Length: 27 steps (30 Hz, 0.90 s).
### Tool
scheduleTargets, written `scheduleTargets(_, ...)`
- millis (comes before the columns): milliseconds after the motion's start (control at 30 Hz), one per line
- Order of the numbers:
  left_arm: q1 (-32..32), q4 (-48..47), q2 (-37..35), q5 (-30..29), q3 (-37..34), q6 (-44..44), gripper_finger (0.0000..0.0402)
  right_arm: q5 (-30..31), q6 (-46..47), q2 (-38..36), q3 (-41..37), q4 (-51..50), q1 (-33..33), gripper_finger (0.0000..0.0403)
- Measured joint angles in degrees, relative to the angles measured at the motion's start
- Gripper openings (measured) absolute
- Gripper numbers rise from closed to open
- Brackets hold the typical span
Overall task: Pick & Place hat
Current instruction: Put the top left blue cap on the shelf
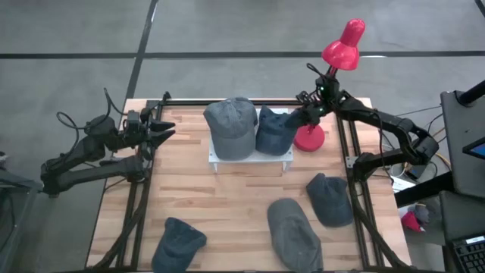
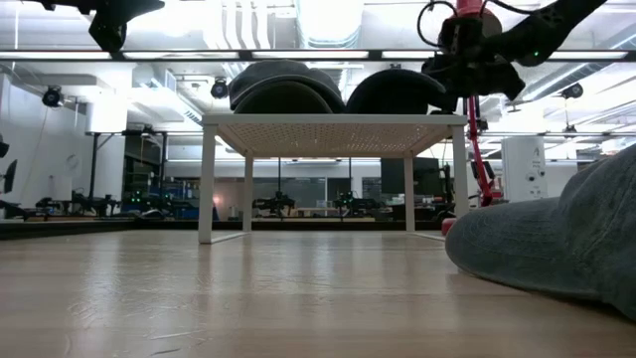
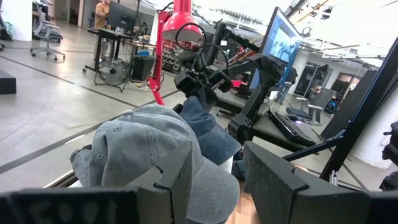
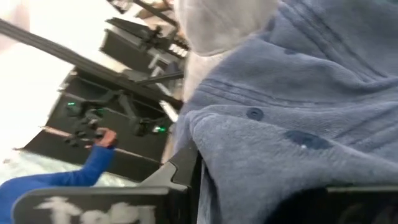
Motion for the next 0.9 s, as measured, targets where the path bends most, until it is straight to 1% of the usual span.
scheduleTargets(200, 0.0, 0.0, 0.0, 0.0, 0.0, 0.0, 0.0145, 6.2, -10.4, 0.0, 2.5, -14.5, 0.1, 0.0071)
scheduleTargets(333, 0.0, 0.0, 0.0, 0.0, 0.0, 0.0, 0.0145, 10.4, -15.3, 0.0, 4.3, -20.6, 0.4, 0.008)
scheduleTargets(500, 0.0, 0.0, 0.0, 0.0, 0.0, 0.0, 0.0145, 14.3, -17.8, 0.0, 5.7, -22.4, 0.8, 0.01)
scheduleTargets(767, 0.0, 0.0, 0.0, 0.0, 0.0, 0.0, 0.0145, 15.0, -18.6, 0.1, 5.4, -22.5, 0.8, 0.0146)
scheduleTargets(900, 0.0, 0.0, 0.0, 0.0, 0.0, 0.0, 0.0145, 17.7, -19.4, 0.1, 5.4, -22.5, 1.1, 0.0168)
